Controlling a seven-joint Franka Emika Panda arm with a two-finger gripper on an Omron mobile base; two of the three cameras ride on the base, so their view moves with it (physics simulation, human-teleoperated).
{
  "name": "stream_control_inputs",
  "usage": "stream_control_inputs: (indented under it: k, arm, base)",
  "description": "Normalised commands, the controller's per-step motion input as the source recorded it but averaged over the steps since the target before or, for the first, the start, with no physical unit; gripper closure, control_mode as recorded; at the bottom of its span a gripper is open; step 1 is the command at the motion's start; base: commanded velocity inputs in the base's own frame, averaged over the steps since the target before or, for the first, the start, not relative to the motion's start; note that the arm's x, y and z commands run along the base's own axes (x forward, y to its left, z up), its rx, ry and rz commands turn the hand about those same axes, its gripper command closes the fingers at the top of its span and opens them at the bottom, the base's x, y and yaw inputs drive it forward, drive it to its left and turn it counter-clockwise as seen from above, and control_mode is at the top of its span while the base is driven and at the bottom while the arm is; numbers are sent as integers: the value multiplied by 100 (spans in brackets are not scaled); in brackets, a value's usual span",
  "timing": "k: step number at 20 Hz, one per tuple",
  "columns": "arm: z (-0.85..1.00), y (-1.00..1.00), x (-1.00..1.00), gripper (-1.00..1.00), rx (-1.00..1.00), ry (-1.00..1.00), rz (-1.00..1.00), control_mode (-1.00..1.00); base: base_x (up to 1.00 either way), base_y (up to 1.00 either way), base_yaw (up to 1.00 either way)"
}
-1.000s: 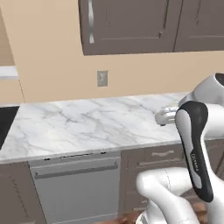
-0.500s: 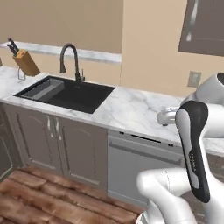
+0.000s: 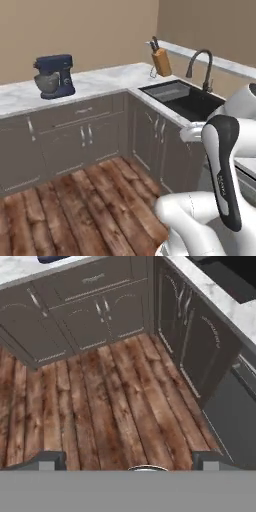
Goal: Navigate to the microwave.
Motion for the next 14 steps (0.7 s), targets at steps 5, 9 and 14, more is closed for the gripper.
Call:
stream_control_inputs:
  k: [5, 9, 14]
  arm:
    - [0, 0, 0, -100, 0, 0, 0, 100]
    - [0, 0, 0, -100, 0, 0, 0, 100]
    - [0, 0, 0, -100, 0, 0, 0, 100]
  base:
    - [0, 0, 100]
    - [0, 0, 100]
    - [12, 0, 100]
